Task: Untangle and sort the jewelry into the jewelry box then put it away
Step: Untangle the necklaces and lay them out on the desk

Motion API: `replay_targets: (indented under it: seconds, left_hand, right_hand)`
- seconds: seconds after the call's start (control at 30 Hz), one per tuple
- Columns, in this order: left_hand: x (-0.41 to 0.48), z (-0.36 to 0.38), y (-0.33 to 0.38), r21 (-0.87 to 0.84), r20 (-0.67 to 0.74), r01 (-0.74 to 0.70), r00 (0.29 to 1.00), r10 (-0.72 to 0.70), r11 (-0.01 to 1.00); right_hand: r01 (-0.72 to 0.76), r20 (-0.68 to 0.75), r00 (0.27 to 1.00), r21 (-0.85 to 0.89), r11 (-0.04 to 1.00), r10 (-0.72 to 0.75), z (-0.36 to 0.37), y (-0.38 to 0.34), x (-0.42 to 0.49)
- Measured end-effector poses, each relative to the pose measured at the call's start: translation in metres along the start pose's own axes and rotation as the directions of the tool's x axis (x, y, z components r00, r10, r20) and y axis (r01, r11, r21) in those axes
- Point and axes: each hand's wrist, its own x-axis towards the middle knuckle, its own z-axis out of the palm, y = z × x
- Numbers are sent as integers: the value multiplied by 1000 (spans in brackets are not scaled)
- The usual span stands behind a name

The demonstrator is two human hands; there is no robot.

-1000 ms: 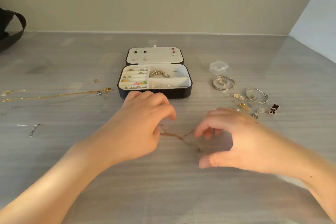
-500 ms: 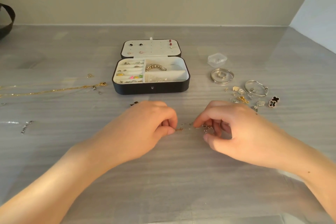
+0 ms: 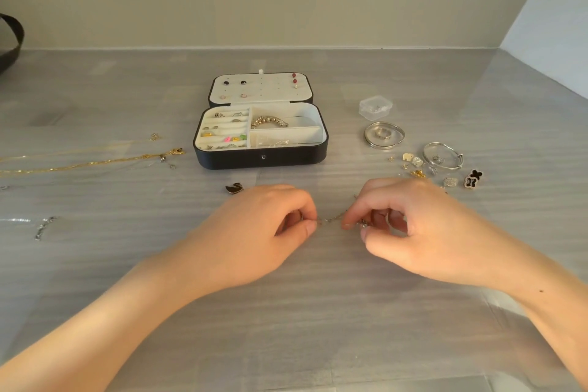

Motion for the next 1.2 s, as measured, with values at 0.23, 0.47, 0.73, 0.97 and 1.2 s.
replay_targets:
  seconds: [0.23,0.47,0.73,0.97,1.2]
  left_hand:
    - [0,-5,1,-96,65,122,991,-116,988]
    - [3,-9,0,-172,110,167,983,-150,971]
    - [4,-8,0,-197,106,172,982,-154,965]
    - [5,-8,-3,-224,121,176,981,-152,958]
    - [4,-9,-2,-169,105,160,984,-144,973]
  right_hand:
    - [24,40,999,-134,991,-19,-1,-1,-2]
    - [75,85,995,-190,979,-60,-6,0,-5]
    - [118,-41,992,-88,989,-122,-3,0,0]
    - [85,-153,980,-250,964,-126,17,0,17]
    - [125,-50,988,-290,949,-146,16,1,24]
